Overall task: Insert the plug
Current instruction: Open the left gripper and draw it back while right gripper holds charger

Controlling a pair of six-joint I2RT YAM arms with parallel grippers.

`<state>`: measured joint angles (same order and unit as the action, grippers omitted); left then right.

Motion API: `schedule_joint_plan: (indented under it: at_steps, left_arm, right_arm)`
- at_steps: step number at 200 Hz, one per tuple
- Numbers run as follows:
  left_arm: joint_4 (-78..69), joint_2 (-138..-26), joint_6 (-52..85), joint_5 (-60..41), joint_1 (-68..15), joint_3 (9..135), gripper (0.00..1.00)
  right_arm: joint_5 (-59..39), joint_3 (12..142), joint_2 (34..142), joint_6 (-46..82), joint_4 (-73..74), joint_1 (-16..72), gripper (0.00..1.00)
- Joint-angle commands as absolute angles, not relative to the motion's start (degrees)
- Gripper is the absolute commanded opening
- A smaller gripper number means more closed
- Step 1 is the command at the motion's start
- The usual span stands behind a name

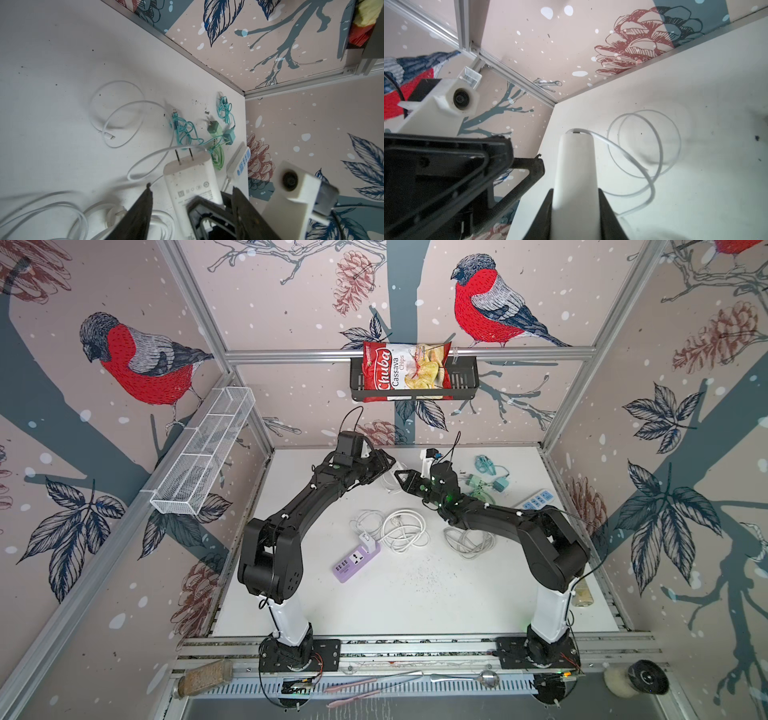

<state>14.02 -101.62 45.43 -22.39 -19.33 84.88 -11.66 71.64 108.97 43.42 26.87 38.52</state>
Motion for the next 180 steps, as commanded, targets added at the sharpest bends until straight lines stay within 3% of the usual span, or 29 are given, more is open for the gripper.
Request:
schedule_joint_plan:
  at_steps: [1, 17, 43, 77, 126, 180]
  left_arm:
    - [19.7, -101.2, 39.0, -22.7, -19.2, 85.8, 0.59]
    - [23.2, -99.6, 36.1, -20.7, -19.2, 86.0, 0.57]
    - [27.1, -93.6, 32.3, -13.4, -18.9, 81.9, 0.58]
    - [21.0, -87.0, 33.2, -13.6, -18.1, 72.8, 0.57]
    - [32.0, -79.3, 33.5, -1.2, -18.0, 66.6, 0.55]
    - [32.2, -63.9, 42.6, 4.2, -17.9, 47.7, 0.56]
  right_arm:
    - [-20.6, 75.0, 106.9, 34.9, 13.4, 37.0, 0.00]
    - [-26.5, 82.0, 107.9, 27.5, -0.2, 35.4, 0.01]
    - [-27.2, 94.5, 112.8, 13.5, -26.7, 35.7, 0.03]
    - [-21.7, 94.3, 112.6, 9.7, -31.7, 37.3, 0.01]
    - [-5.2, 102.9, 115.0, 2.8, -43.8, 42.8, 0.00]
    - [6.3, 109.8, 116.0, -0.9, -51.8, 47.2, 0.00]
